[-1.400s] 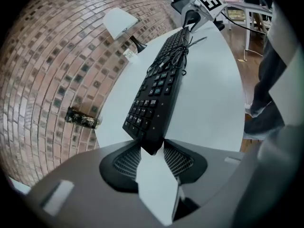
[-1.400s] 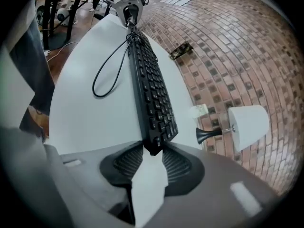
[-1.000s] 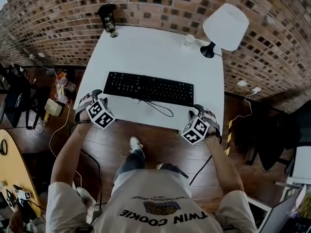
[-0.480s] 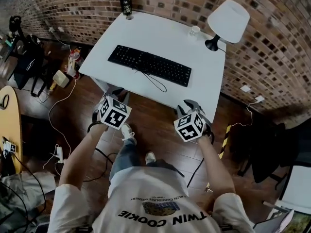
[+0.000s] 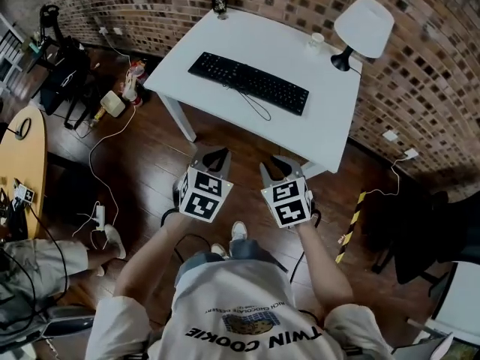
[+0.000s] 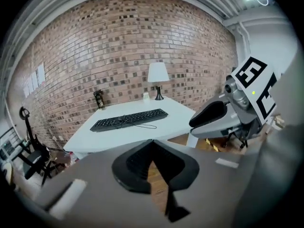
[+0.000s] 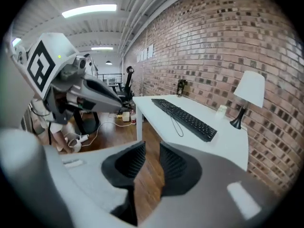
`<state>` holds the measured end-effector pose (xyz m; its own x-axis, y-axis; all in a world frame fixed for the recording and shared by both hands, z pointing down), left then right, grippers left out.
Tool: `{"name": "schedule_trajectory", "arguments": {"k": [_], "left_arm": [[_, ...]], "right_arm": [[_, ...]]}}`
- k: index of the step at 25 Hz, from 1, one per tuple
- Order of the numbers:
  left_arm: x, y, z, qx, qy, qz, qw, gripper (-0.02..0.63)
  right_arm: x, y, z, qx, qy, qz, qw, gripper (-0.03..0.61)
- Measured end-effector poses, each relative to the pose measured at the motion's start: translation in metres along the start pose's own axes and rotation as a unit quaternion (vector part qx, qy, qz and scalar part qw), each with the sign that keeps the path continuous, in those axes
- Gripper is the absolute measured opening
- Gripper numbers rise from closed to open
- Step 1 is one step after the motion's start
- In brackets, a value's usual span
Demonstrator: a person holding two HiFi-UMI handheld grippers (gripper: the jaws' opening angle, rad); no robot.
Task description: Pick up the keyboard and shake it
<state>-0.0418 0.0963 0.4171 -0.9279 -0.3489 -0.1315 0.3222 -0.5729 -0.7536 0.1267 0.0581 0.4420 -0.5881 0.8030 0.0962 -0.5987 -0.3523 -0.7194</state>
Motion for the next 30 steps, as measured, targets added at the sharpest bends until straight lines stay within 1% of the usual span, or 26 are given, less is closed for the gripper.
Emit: {"name": "schedule_trajectory", "arguments": {"k": [2, 4, 8, 10, 14, 17, 20, 23, 30], "left_arm": [[-0.016, -0.008, -0.016, -0.023, -0.004, -0.029, 0.9993, 0.008], [-0.030, -0.015, -0.033, -0.043, -0.005, -0.049, 0.9979, 0.008], [-0.056, -0.038, -0.071, -0.073, -0.004, -0.094, 0.9929, 0.008], [-0.066, -0.050, -0.088, -0.081, -0.006, -0.110, 0.9906, 0.008], [-0.084, -0.070, -0.123, -0.092, -0.017, -0.107, 0.9899, 0.008], [-0.097, -0.082, -0.142, -0.099, -0.029, -0.110, 0.9885, 0.008], [-0.112, -0.086, -0.155, -0.108, -0.041, -0.106, 0.9877, 0.008], [-0.121, -0.089, -0.166, -0.110, -0.047, -0.098, 0.9879, 0.008], [-0.130, -0.101, -0.183, -0.107, -0.052, -0.105, 0.9873, 0.008]], "right_arm": [[0.021, 0.003, -0.012, -0.022, 0.011, 0.023, 0.999, 0.079], [0.043, 0.003, -0.023, -0.042, 0.017, 0.041, 0.998, 0.072], [0.085, -0.007, -0.049, -0.061, 0.016, 0.066, 0.996, 0.062], [0.104, -0.011, -0.065, -0.071, 0.011, 0.080, 0.994, 0.048], [0.140, -0.023, -0.095, -0.081, 0.001, 0.101, 0.992, 0.014], [0.162, -0.036, -0.114, -0.081, -0.012, 0.109, 0.991, 0.009], [0.174, -0.049, -0.132, -0.082, -0.026, 0.125, 0.988, 0.009], [0.184, -0.056, -0.143, -0.085, -0.030, 0.144, 0.985, 0.008], [0.201, -0.062, -0.159, -0.092, -0.036, 0.152, 0.983, 0.003]]}}
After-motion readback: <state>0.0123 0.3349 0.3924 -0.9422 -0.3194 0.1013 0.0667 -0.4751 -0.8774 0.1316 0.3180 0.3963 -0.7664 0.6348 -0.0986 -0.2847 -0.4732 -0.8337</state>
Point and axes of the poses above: the fingertips, and each gripper's own axes: z forward along the fingers, x to its left, y out of its top, the point moved 9 cm from there along -z, backward along the fingers, and after that the axes turned 5 degrees about x, right-handed, at the moved point
